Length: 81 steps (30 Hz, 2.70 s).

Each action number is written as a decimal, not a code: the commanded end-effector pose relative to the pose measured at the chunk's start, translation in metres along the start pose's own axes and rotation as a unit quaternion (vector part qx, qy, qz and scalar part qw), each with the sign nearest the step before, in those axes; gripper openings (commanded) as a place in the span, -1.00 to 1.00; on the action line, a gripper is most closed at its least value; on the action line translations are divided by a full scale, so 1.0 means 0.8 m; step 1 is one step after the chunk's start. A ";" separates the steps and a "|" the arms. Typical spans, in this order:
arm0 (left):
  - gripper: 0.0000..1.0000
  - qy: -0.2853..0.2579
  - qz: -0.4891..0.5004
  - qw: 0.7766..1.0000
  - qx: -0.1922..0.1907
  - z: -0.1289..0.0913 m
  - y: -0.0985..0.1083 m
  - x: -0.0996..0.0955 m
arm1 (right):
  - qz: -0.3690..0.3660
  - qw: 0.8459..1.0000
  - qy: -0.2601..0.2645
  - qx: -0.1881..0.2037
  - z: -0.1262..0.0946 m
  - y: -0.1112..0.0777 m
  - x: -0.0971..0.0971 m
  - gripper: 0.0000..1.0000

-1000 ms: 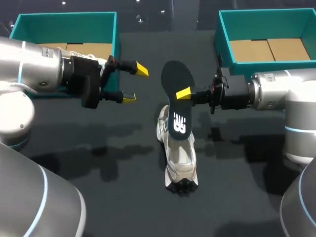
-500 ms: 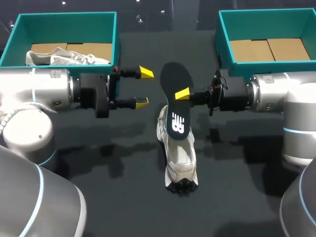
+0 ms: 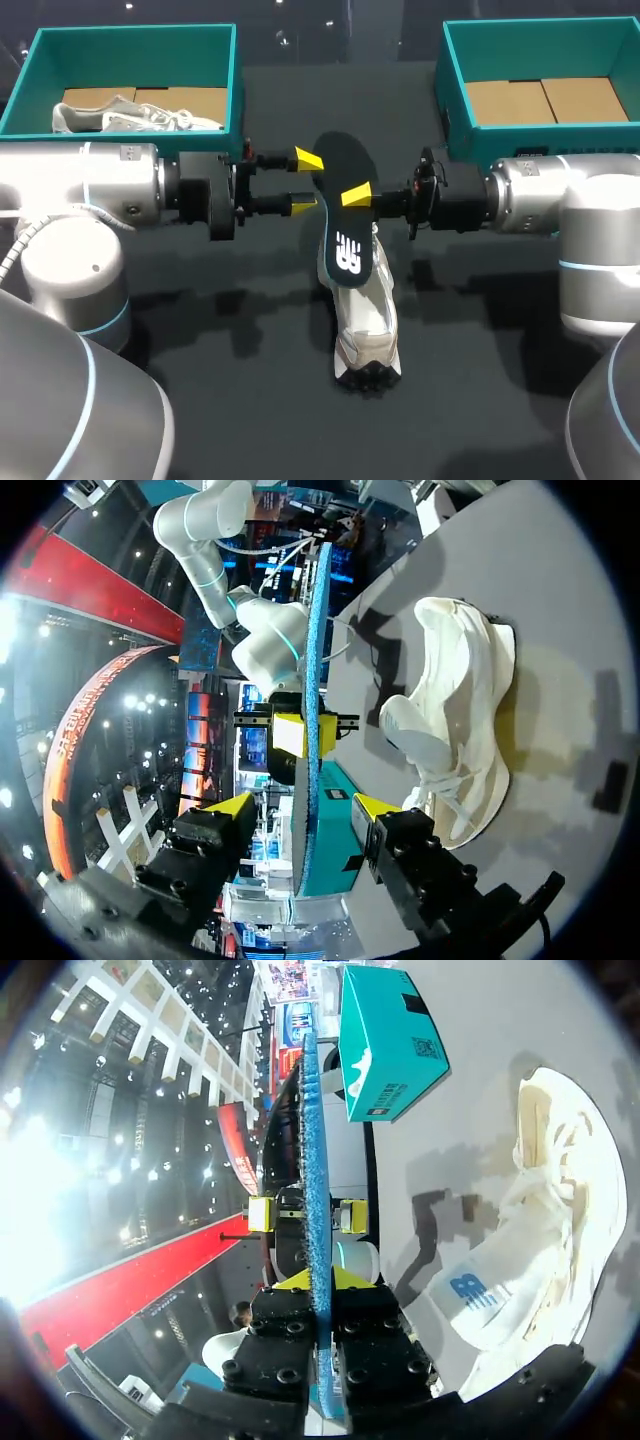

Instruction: Take the shoe out of the shoebox, open the shoe tongue, remove and reinsert the insole, then place the shoe into the shoebox

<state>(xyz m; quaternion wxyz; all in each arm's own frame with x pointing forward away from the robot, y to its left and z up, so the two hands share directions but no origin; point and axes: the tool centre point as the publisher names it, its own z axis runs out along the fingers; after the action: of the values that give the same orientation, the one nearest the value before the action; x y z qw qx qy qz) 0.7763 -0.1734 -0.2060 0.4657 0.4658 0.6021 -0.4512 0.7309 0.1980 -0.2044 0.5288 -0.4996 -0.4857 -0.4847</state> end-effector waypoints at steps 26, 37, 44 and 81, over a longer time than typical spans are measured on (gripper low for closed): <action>-0.87 -0.003 0.013 1.000 0.002 0.032 0.004 0.003 | 0.002 1.000 0.010 0.027 0.019 0.000 -0.004 -1.00; -0.67 -0.003 0.014 1.000 0.006 0.036 0.003 0.005 | 0.006 1.000 0.010 0.027 0.019 -0.001 -0.004 -1.00; -1.00 -0.001 0.016 1.000 0.009 0.037 0.001 0.007 | 0.007 1.000 0.011 0.025 0.020 -0.001 -0.005 -1.00; -1.00 0.021 -0.018 0.999 0.038 -0.043 -0.073 0.007 | -0.192 0.972 -0.136 0.013 -0.094 -0.029 -0.018 1.00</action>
<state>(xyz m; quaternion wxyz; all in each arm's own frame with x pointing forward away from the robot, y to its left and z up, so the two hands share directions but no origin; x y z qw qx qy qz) 0.7167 -0.1571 -0.2054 0.4382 0.4794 0.5992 -0.4681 0.7213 0.1376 -0.2318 0.4306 -0.4535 -0.6022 -0.4962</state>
